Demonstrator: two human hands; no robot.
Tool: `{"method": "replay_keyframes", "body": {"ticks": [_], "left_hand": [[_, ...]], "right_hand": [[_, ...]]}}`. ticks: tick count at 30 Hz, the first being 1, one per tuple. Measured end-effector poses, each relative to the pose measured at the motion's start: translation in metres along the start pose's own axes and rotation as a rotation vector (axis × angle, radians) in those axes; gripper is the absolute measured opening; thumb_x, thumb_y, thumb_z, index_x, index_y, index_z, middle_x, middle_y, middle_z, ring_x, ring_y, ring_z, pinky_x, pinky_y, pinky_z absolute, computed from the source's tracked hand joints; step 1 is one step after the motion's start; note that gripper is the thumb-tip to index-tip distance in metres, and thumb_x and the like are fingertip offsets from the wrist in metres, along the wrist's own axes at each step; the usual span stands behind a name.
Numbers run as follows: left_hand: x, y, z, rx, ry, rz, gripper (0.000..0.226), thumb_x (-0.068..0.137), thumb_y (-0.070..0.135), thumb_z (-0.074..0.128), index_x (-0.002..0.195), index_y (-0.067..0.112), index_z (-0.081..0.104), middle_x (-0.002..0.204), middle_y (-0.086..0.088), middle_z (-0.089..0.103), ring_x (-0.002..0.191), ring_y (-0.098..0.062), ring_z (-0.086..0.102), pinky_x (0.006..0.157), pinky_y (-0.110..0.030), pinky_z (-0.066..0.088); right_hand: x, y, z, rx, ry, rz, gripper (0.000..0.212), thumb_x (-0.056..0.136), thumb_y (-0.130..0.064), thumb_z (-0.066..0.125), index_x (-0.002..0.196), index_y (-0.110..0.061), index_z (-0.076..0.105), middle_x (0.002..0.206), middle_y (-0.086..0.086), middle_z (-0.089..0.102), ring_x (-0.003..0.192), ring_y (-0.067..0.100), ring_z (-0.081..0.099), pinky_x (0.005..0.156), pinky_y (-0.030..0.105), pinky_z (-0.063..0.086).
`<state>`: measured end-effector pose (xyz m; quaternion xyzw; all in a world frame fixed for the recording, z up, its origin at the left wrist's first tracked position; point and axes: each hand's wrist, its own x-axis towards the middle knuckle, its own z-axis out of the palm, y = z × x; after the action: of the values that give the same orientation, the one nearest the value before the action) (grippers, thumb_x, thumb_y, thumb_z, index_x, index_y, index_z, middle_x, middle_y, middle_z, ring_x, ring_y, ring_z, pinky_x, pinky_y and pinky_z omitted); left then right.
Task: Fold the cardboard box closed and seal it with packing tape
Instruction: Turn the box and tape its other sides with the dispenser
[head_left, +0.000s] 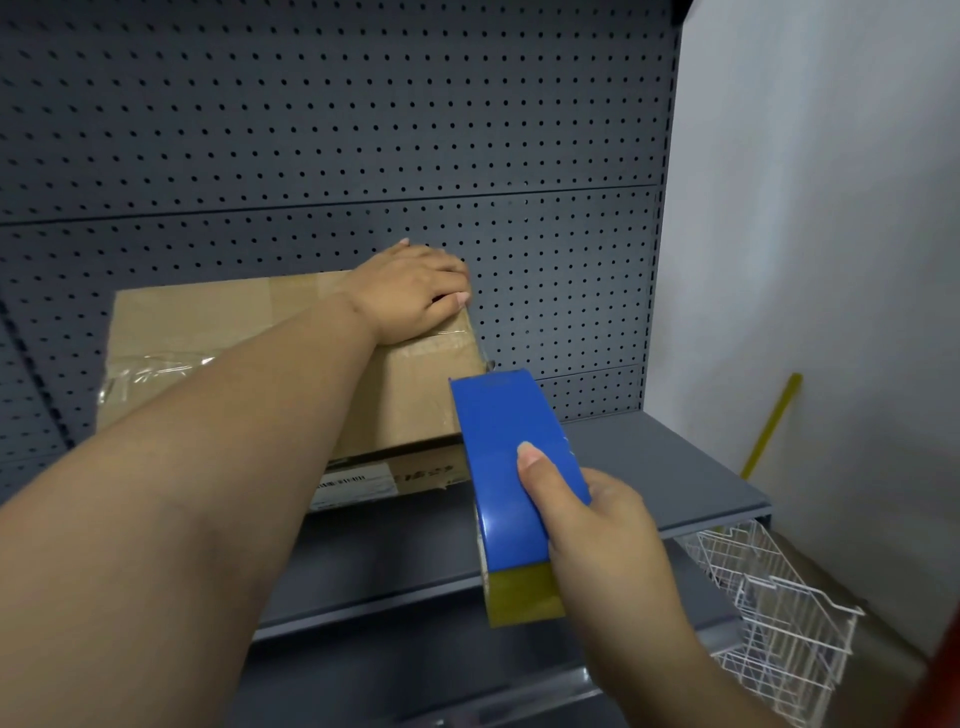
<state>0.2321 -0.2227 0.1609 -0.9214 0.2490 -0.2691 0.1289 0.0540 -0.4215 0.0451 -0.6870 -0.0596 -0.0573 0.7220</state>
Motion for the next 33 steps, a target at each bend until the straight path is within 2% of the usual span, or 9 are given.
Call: {"method": "replay_keyframes", "body": {"ticks": [4,8,11,13,15,19,23,30,33], "left_hand": [[0.001,0.002,-0.001,0.008,-0.047,-0.067,0.039,0.099,0.041,0.025,0.121,0.034,0.055,0.145,0.013,0.039,0.142,-0.015,0.017,0.116,-0.046,0.002],[0.0,0.005,-0.002,0.034,0.02,-0.128,0.039,0.099,0.043,0.024,0.133,0.043,0.044,0.155,0.015,0.017,0.145,-0.015,0.0,0.115,-0.042,-0.011],[-0.002,0.008,0.0,-0.083,0.174,-0.025,0.037,0.098,0.029,0.043,0.134,0.029,0.049,0.15,0.004,0.034,0.144,-0.018,0.016,0.115,-0.035,-0.004],[-0.004,0.011,-0.001,-0.244,0.174,0.024,0.031,0.095,0.018,0.05,0.124,0.014,0.06,0.136,-0.004,0.053,0.137,-0.019,0.034,0.116,-0.03,0.009],[-0.006,0.011,-0.002,-0.27,0.13,0.031,0.028,0.095,0.021,0.049,0.117,0.01,0.064,0.129,-0.005,0.06,0.135,-0.017,0.037,0.114,-0.028,0.021],[-0.007,0.008,-0.005,-0.258,0.012,0.003,0.042,0.096,0.041,0.037,0.106,0.008,0.061,0.123,-0.003,0.06,0.14,-0.01,0.025,0.112,-0.027,0.019],[-0.003,0.009,-0.002,-0.238,-0.029,-0.065,0.045,0.092,0.051,0.038,0.096,0.012,0.059,0.117,-0.004,0.06,0.141,-0.012,0.024,0.116,-0.035,0.017],[0.001,0.017,0.0,-0.215,0.0,-0.13,0.041,0.083,0.05,0.057,0.101,0.013,0.055,0.118,-0.006,0.056,0.136,-0.017,0.032,0.115,-0.034,0.017],[0.002,0.02,0.0,-0.23,0.044,-0.143,0.041,0.083,0.046,0.059,0.106,0.012,0.054,0.12,-0.006,0.054,0.122,-0.02,0.044,0.112,-0.03,0.019]], "right_hand": [[0.001,0.005,0.008,-0.022,-0.006,0.011,0.055,0.082,-0.051,0.055,0.075,0.004,0.057,0.07,0.02,0.061,0.062,0.021,0.054,0.063,0.035,0.046],[0.005,0.003,0.011,-0.003,0.016,-0.022,0.062,0.081,-0.054,0.056,0.078,0.007,0.051,0.065,0.009,0.051,0.061,0.017,0.046,0.059,0.031,0.038],[0.006,0.001,0.013,-0.006,0.03,-0.04,0.062,0.082,-0.053,0.056,0.078,0.008,0.05,0.065,0.007,0.049,0.06,0.016,0.044,0.058,0.03,0.036],[0.007,0.0,0.015,-0.017,0.045,-0.048,0.059,0.085,-0.049,0.055,0.076,0.008,0.048,0.064,0.007,0.047,0.06,0.015,0.042,0.057,0.03,0.035],[0.008,-0.001,0.016,-0.024,0.053,-0.053,0.059,0.085,-0.049,0.055,0.075,0.009,0.047,0.064,0.007,0.045,0.059,0.015,0.04,0.057,0.03,0.033],[0.008,-0.005,0.017,-0.057,0.059,-0.064,0.056,0.087,-0.044,0.054,0.068,0.006,0.041,0.062,0.006,0.039,0.057,0.014,0.035,0.054,0.028,0.027],[0.01,-0.007,0.015,-0.054,0.033,-0.053,0.056,0.087,-0.044,0.054,0.071,0.009,0.044,0.063,0.007,0.041,0.058,0.015,0.037,0.056,0.029,0.029],[0.013,-0.007,0.015,-0.061,0.035,-0.064,0.057,0.086,-0.046,0.054,0.074,0.01,0.046,0.064,0.006,0.044,0.059,0.013,0.039,0.056,0.029,0.03],[0.014,-0.005,0.016,-0.06,0.04,-0.06,0.057,0.085,-0.047,0.054,0.075,0.01,0.048,0.064,0.006,0.045,0.059,0.014,0.04,0.056,0.029,0.032]]}}
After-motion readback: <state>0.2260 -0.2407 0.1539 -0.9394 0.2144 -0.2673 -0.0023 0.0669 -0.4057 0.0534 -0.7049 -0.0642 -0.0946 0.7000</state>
